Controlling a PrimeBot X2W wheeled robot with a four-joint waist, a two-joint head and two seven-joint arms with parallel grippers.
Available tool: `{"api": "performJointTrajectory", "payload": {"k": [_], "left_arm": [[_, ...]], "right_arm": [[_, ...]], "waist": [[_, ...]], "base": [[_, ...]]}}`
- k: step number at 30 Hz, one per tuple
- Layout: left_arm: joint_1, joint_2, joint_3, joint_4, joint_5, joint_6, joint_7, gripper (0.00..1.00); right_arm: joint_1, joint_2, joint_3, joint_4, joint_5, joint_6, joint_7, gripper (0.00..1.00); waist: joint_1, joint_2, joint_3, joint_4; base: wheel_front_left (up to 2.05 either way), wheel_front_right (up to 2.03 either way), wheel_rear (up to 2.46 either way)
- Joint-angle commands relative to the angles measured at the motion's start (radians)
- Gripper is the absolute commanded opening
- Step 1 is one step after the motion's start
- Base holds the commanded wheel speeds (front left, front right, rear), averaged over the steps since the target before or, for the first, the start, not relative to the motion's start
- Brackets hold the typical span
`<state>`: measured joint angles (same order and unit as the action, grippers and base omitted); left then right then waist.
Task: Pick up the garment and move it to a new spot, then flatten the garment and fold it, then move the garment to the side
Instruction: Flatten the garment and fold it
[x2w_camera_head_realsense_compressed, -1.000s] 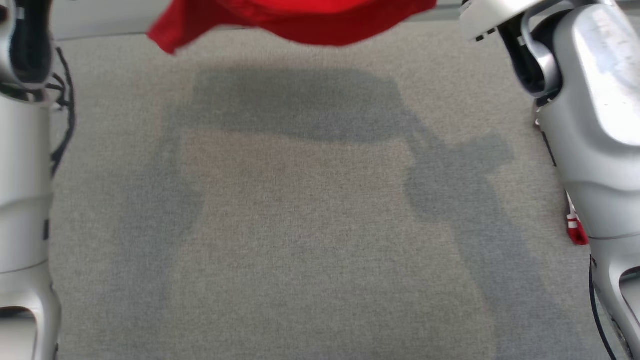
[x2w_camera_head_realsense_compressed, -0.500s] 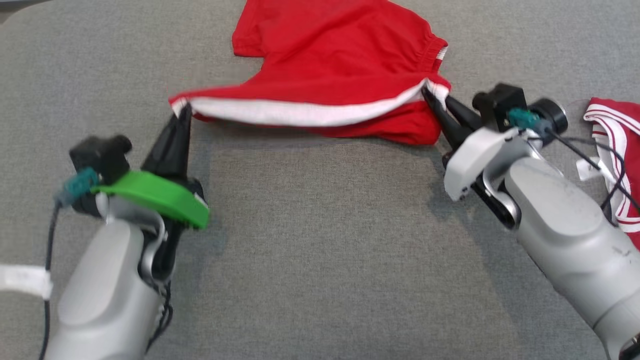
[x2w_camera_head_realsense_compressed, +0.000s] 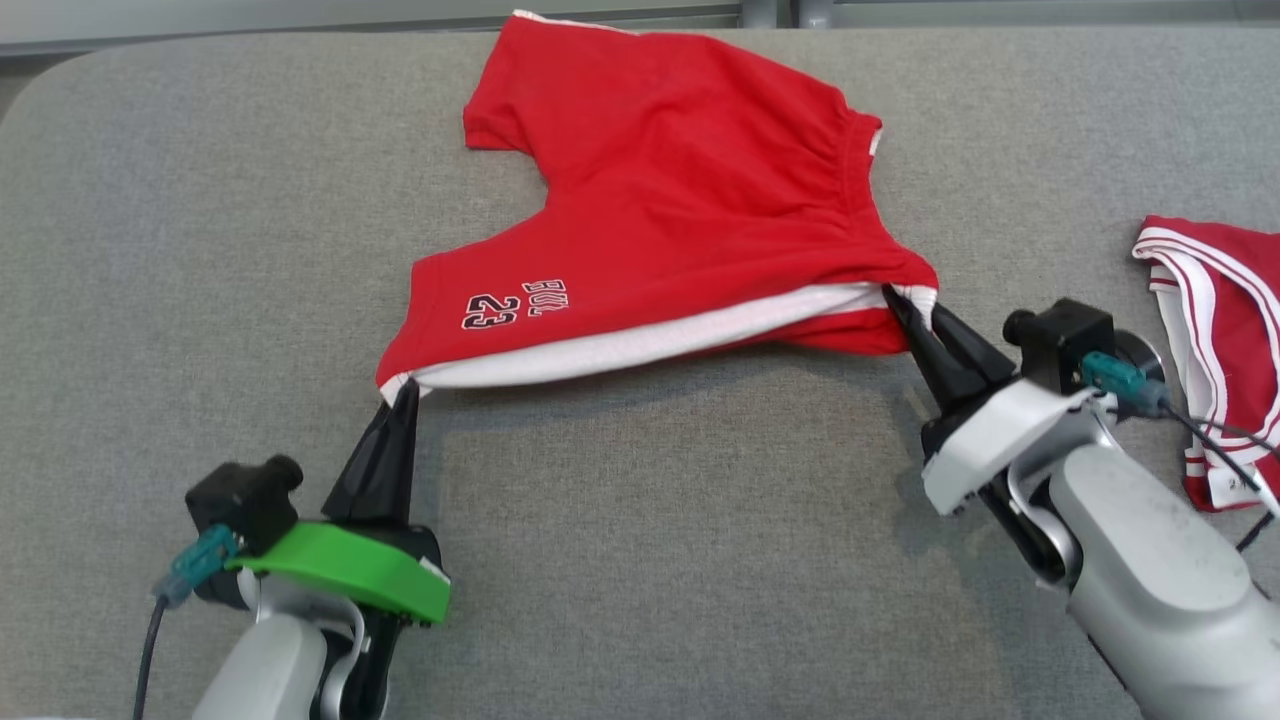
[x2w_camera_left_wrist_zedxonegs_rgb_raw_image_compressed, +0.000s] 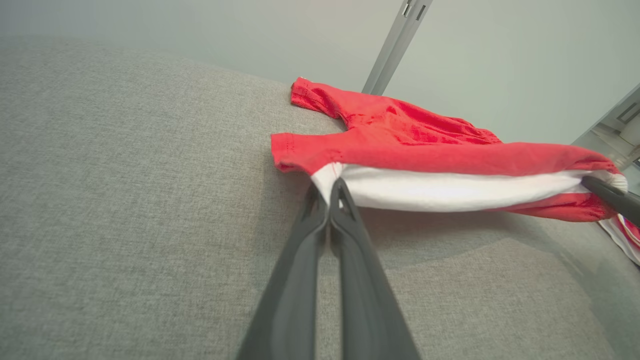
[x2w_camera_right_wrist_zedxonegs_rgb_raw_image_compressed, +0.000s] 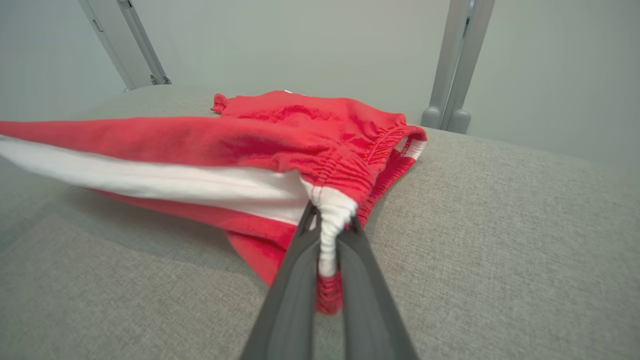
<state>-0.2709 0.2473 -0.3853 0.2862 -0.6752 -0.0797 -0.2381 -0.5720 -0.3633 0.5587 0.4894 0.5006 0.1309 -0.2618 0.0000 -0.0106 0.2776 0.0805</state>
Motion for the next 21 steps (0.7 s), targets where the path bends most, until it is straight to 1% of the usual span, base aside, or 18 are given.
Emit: {"api": "performJointTrajectory", "payload": {"k": [1,8,13,21], "left_arm": [[0.029,0.009,0.006,-0.017,0.008,0.01,-0.006,0.0],[0.165,0.018,-0.005,-0.138,0.029,0.06,-0.012,0.0],[0.254,0.027,-0.014,-0.193,0.026,0.097,-0.001,0.0],[0.339,0.038,-0.005,-0.263,0.009,0.139,0.011,0.0]], "right_arm": [[0.034,0.004,-0.018,-0.02,-0.012,0.0,-0.004,0.0],[0.199,0.039,-0.117,-0.135,-0.082,0.0,-0.003,0.0],[0.312,0.072,-0.173,-0.199,-0.122,0.0,-0.003,0.0],[0.455,0.115,-0.227,-0.272,-0.157,0.0,-0.001,0.0]], "waist": [[0.0,0.0106,-0.009,0.002],[0.0,0.0106,-0.053,0.004],[0.0,0.0106,-0.095,-0.001],[0.0,0.0106,-0.16,-0.01]], "base": [[0.0,0.0,0.0],[0.0,0.0,0.0],[0.0,0.0,0.0],[0.0,0.0,0.0]]}}
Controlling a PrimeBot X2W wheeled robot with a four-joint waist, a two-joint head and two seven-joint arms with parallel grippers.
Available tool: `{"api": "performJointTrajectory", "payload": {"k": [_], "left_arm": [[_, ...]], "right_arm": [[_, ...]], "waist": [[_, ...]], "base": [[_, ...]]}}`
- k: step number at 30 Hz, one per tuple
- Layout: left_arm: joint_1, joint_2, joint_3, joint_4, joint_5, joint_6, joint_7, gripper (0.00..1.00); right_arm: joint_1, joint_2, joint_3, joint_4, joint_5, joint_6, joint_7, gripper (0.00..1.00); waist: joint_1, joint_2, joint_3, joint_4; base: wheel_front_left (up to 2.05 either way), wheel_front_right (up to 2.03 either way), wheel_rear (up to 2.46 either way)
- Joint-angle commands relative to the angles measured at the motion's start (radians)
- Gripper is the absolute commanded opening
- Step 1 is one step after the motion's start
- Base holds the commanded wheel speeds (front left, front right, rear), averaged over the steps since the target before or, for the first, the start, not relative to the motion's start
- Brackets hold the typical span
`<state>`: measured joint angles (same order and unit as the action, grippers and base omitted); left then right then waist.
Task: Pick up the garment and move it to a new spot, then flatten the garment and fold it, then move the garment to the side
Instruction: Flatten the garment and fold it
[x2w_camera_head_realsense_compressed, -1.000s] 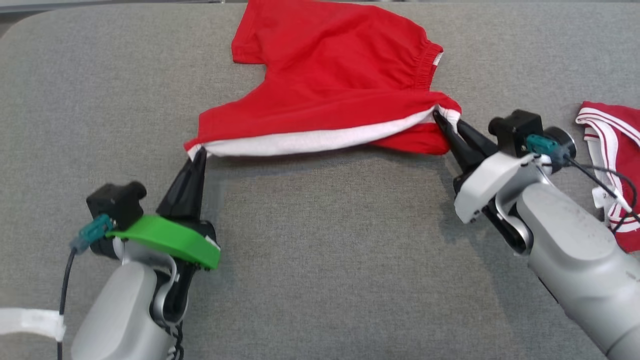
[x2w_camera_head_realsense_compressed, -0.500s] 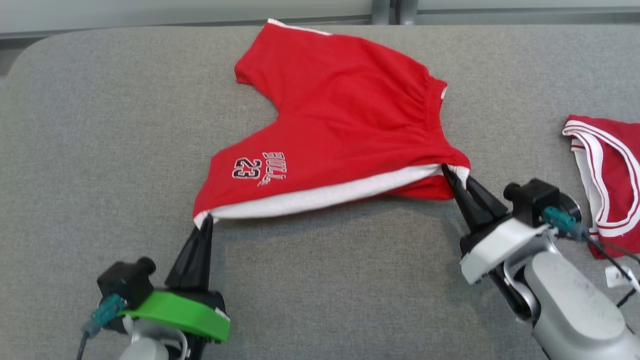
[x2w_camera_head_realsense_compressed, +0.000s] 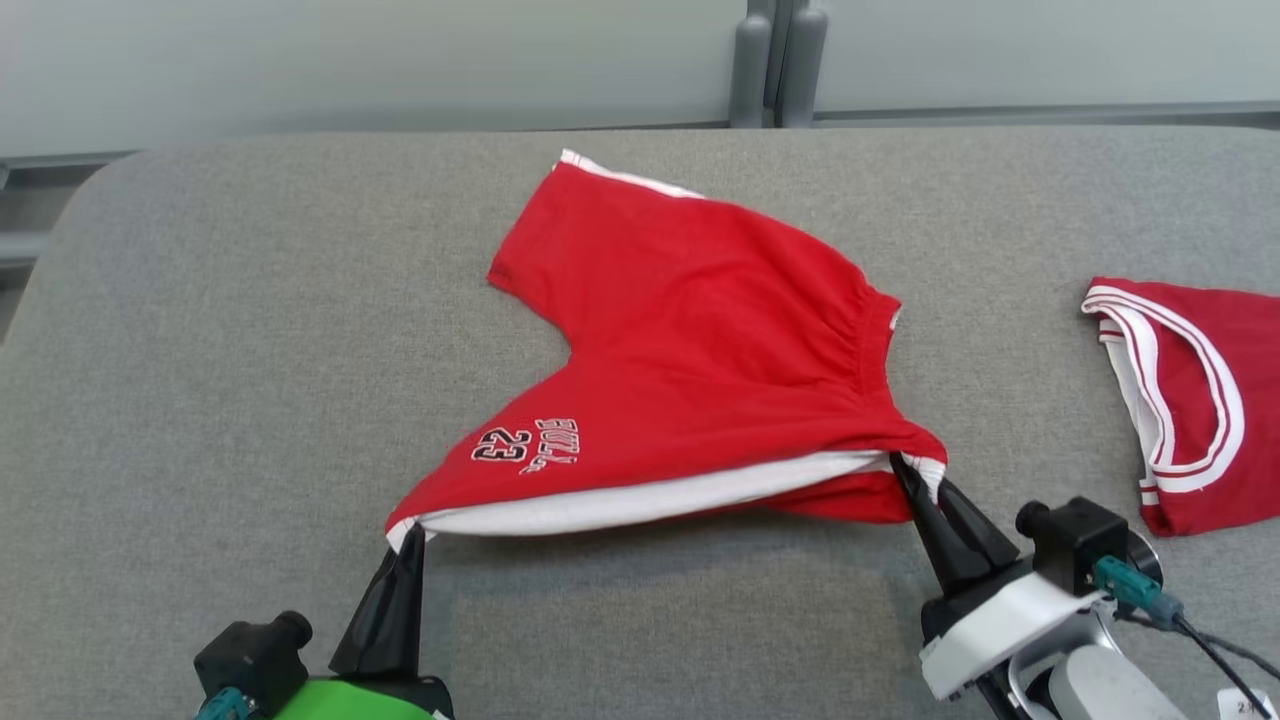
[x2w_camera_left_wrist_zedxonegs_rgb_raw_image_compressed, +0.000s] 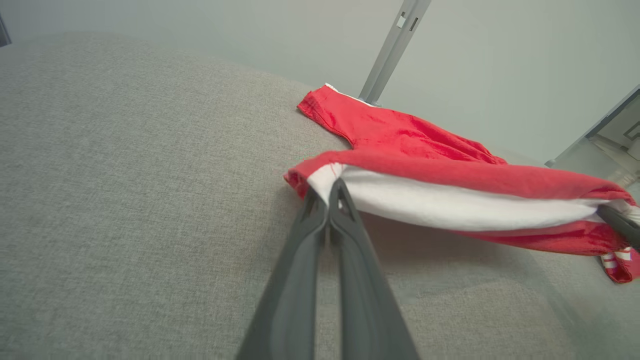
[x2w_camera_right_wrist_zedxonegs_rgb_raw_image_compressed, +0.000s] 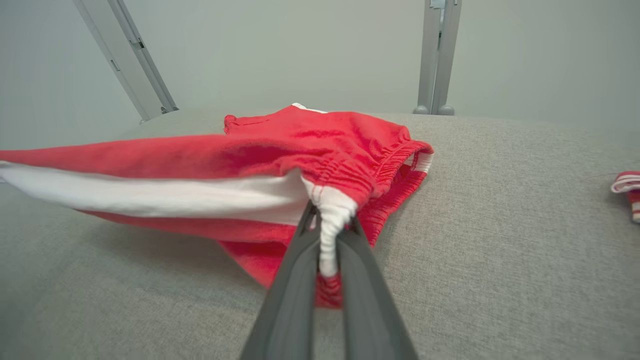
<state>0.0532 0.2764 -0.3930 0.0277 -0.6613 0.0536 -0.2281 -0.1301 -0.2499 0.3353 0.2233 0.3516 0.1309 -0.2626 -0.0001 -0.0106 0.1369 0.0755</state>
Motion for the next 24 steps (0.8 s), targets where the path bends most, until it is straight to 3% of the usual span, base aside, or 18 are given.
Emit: {"api": "performJointTrajectory", "payload": {"k": [1,16,24], "left_arm": [[0.024,0.01,0.005,-0.013,-0.006,0.01,0.002,0.0],[0.149,0.051,0.036,-0.152,-0.019,0.068,0.006,0.0],[0.151,0.055,0.027,-0.182,-0.012,0.079,0.018,0.0]], "right_arm": [[0.028,0.005,-0.009,-0.018,-0.012,0.0,0.003,0.0],[0.215,0.034,-0.073,-0.243,-0.067,0.0,0.088,0.0],[0.246,0.033,-0.06,-0.27,-0.055,0.0,0.114,0.0]], "waist": [[0.0001,0.0106,-0.026,-0.005],[0.0001,0.0106,-0.052,-0.018],[0.0001,0.0106,-0.047,-0.021]], "base": [[0.0,0.0,0.0],[0.0,0.0,0.0],[0.0,0.0,0.0]]}}
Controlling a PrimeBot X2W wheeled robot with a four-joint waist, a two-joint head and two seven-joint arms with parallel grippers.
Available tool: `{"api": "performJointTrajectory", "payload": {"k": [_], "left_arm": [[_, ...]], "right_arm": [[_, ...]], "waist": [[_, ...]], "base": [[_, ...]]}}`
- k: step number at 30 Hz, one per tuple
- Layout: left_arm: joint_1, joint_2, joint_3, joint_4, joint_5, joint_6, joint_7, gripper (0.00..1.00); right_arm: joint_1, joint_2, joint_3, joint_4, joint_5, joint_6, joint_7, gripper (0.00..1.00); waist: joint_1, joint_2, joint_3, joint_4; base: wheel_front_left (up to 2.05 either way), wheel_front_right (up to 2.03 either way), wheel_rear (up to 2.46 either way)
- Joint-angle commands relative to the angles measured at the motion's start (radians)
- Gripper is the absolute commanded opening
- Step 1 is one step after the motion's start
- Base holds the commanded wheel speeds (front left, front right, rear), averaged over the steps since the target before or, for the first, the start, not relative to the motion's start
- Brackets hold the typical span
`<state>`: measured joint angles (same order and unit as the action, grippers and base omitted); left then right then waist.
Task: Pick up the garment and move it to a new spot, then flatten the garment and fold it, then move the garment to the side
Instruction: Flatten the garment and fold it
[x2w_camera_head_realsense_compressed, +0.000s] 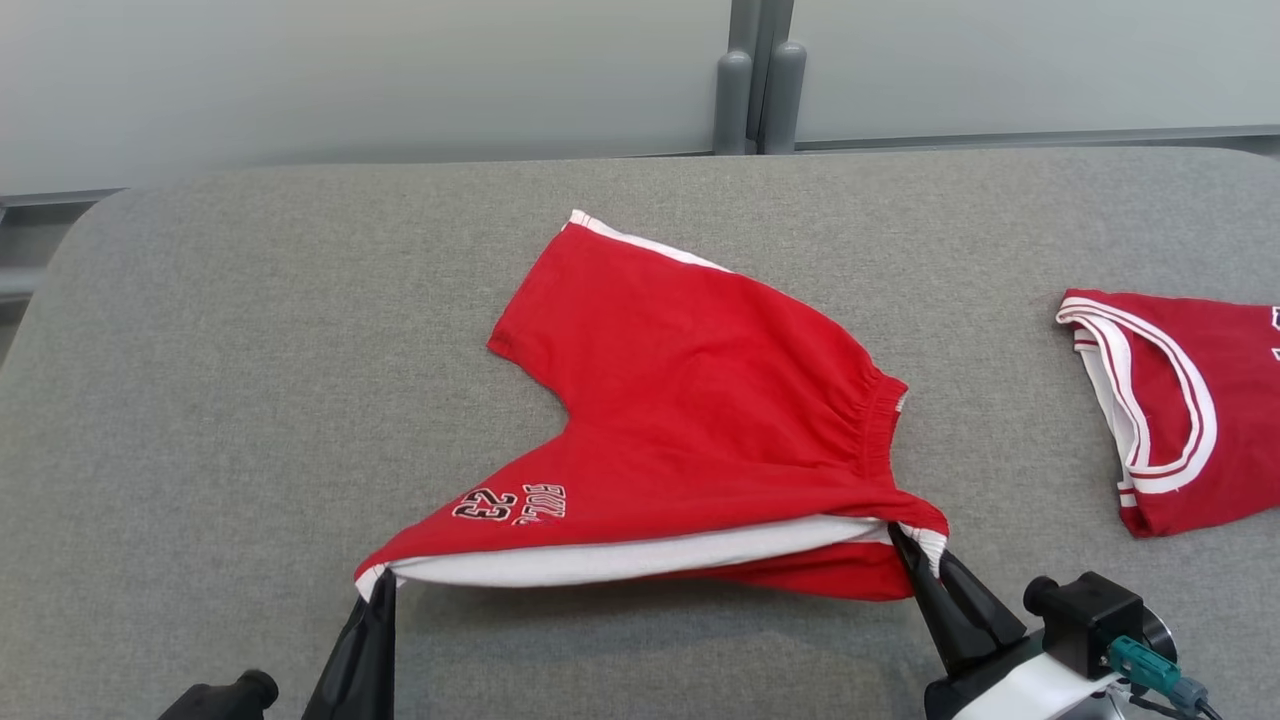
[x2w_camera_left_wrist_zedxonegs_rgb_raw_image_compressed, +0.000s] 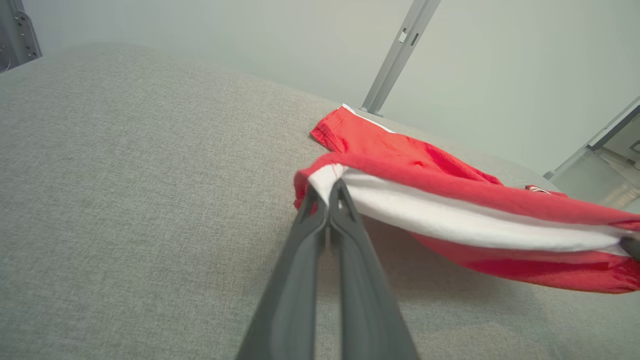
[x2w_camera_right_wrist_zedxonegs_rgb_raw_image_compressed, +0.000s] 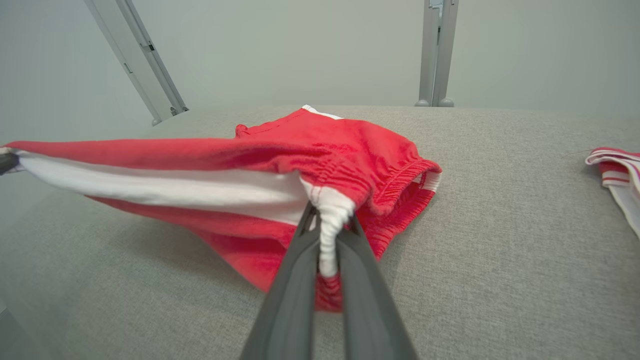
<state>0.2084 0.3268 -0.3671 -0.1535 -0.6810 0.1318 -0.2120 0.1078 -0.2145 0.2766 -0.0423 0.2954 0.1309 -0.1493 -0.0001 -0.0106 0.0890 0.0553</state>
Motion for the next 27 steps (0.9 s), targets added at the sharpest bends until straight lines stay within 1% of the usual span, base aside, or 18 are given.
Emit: {"api": "performJointTrajectory", "payload": {"k": [1,5,8,12,17,23,27], "left_arm": [[-0.014,0.002,0.0,0.001,0.006,-0.002,0.003,0.0],[-0.066,0.004,-0.007,0.032,0.006,-0.023,0.012,0.0],[-0.131,0.009,-0.007,0.09,0.001,-0.048,0.024,0.0],[-0.248,0.01,-0.007,0.212,-0.004,-0.094,0.032,0.0],[-0.404,-0.01,-0.021,0.361,0.002,-0.141,0.048,0.0],[-0.603,-0.035,-0.045,0.538,0.02,-0.185,0.081,0.0],[-0.742,-0.054,-0.067,0.672,0.033,-0.204,0.107,0.0]], "right_arm": [[0.005,0.0,0.002,-0.005,0.004,0.0,0.004,0.0],[-0.005,0.01,0.002,0.005,0.014,0.0,0.005,0.0],[-0.015,0.013,0.002,0.018,0.02,0.0,-0.001,0.0],[-0.049,0.028,0.0,0.041,0.04,0.0,-0.004,0.0],[-0.105,0.061,-0.031,0.086,0.052,0.0,-0.001,0.0],[-0.188,0.112,-0.064,0.146,0.039,0.0,0.015,0.0],[-0.25,0.139,-0.069,0.19,0.022,0.0,0.027,0.0]], "waist": [[0.0001,0.0106,0.003,-0.003],[0.0001,0.0106,0.01,-0.006],[0.0001,0.0106,0.015,-0.006],[0.0001,0.0106,0.027,-0.02],[0.0001,0.0106,0.054,-0.042],[0.0001,0.0106,0.108,-0.076],[0.0001,0.0106,0.15,-0.105]], "base": [[0.0,0.0,0.0],[0.0,0.0,0.0],[0.0,0.0,0.0],[0.0,0.0,0.0],[0.0,0.0,0.0],[0.0,0.0,0.0],[0.0,0.0,0.0]]}}
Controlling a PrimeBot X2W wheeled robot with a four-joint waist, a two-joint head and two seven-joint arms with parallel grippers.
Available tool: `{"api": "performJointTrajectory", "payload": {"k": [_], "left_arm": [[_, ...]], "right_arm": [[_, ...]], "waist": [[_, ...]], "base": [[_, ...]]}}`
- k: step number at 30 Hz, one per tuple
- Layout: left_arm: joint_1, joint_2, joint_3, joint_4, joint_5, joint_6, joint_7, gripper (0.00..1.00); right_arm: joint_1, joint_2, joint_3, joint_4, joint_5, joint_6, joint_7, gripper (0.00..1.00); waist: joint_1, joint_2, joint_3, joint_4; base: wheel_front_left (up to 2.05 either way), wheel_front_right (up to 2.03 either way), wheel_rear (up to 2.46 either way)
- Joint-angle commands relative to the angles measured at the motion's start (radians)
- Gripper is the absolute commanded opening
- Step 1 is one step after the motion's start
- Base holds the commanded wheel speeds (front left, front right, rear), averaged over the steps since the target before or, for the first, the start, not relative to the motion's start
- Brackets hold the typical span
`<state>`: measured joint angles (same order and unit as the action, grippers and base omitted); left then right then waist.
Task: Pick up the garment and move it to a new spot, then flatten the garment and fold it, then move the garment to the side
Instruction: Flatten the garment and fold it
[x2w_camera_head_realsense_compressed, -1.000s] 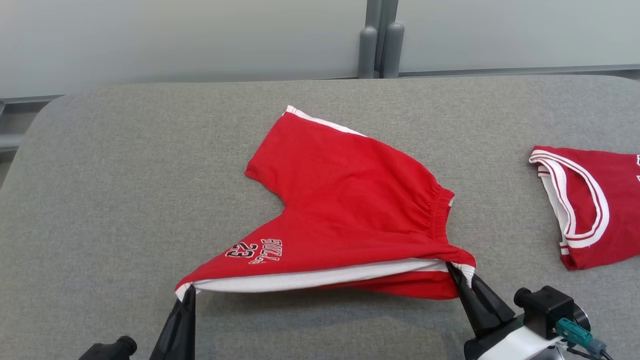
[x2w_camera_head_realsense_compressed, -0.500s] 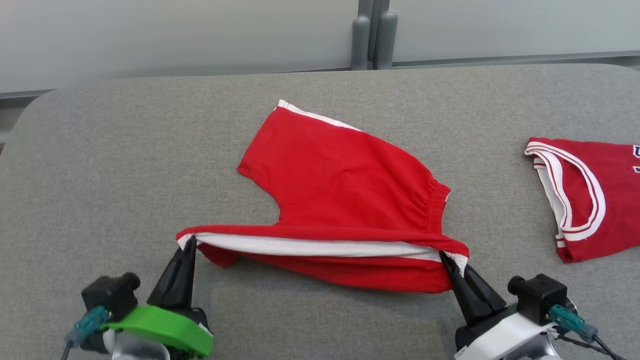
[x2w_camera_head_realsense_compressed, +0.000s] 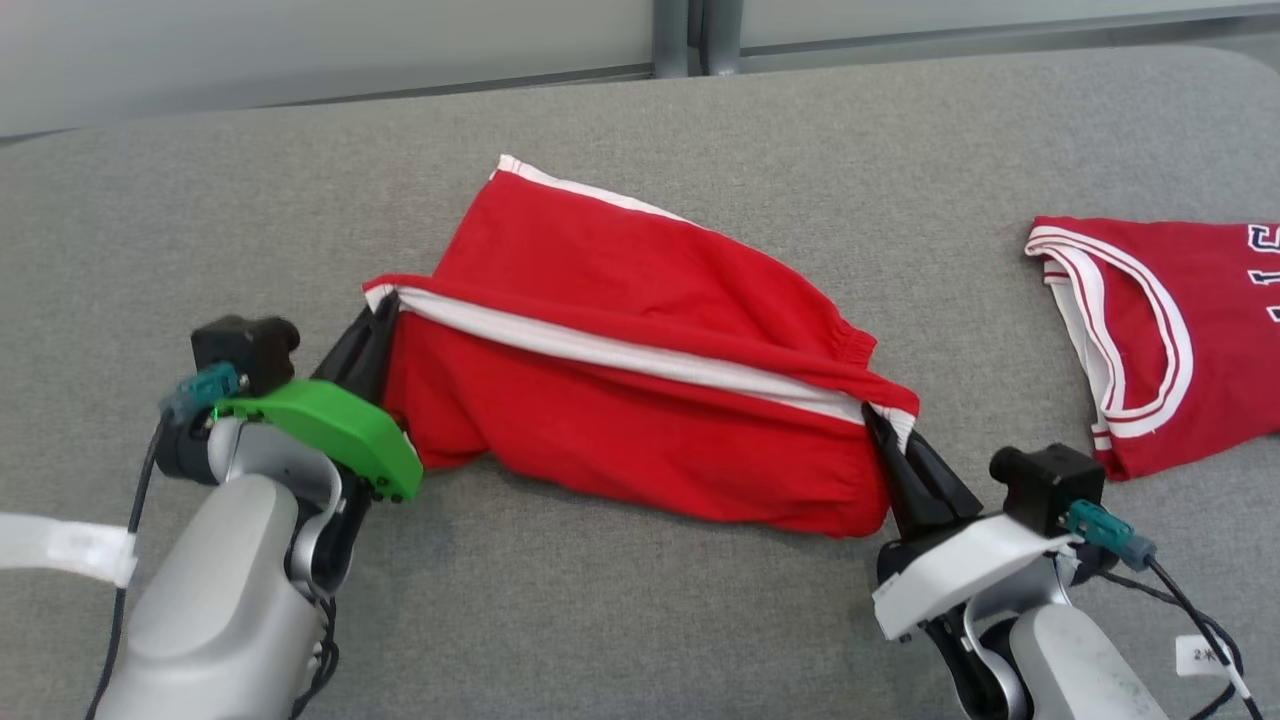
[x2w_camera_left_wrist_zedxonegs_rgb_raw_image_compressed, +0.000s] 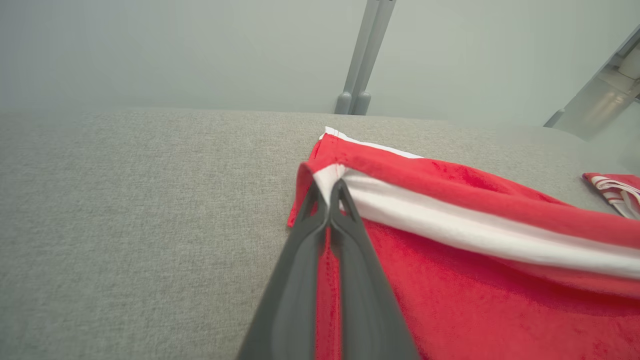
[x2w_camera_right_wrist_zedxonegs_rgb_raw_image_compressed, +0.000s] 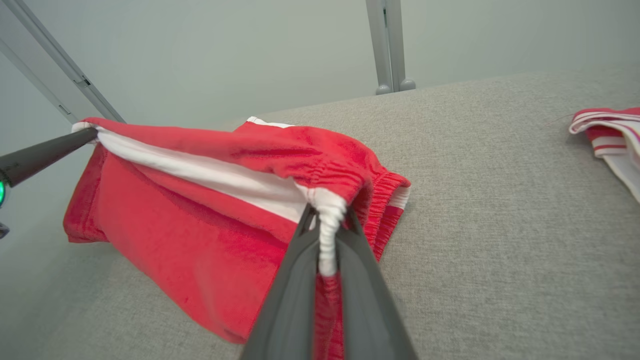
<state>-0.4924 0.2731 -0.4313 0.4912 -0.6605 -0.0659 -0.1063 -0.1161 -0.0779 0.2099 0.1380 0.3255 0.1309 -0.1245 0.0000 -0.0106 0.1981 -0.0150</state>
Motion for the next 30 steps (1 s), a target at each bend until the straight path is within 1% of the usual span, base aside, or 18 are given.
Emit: {"api": "performJointTrajectory", "payload": {"k": [1,7,12,13,21,30], "left_arm": [[-0.076,-0.004,-0.007,0.059,0.016,-0.011,0.008,0.0],[-0.255,-0.024,-0.033,0.228,0.039,-0.03,0.023,0.0],[-0.378,-0.045,-0.056,0.349,0.06,-0.04,0.029,0.0],[-0.378,-0.045,-0.056,0.349,0.06,-0.04,0.029,0.0],[-0.522,-0.061,-0.085,0.512,0.082,-0.048,0.025,0.0],[-0.592,-0.082,-0.109,0.629,0.087,-0.055,-0.001,0.0]], "right_arm": [[-0.045,0.008,-0.002,0.02,-0.015,0.0,0.002,0.0],[-0.149,0.024,-0.02,0.088,-0.024,0.0,-0.007,0.0],[-0.231,0.026,-0.007,0.159,0.041,0.0,-0.033,0.0],[-0.231,0.026,-0.007,0.159,0.041,0.0,-0.033,0.0],[-0.355,0.025,0.042,0.304,0.116,0.0,-0.088,0.0],[-0.43,0.025,0.086,0.401,0.141,0.0,-0.124,0.0]], "waist": [[0.0,0.0106,0.053,-0.044],[0.0,0.0106,0.121,-0.092],[0.0,0.0106,0.17,-0.123],[0.0,0.0106,0.17,-0.123],[0.0,0.0106,0.214,-0.157],[0.0,0.0106,0.223,-0.165]], "base": [[0.0,0.0,0.0],[0.0,0.0,0.0],[0.0,0.0,0.0],[0.0,0.0,0.0],[0.0,0.0,0.0],[0.0,0.0,0.0]]}}
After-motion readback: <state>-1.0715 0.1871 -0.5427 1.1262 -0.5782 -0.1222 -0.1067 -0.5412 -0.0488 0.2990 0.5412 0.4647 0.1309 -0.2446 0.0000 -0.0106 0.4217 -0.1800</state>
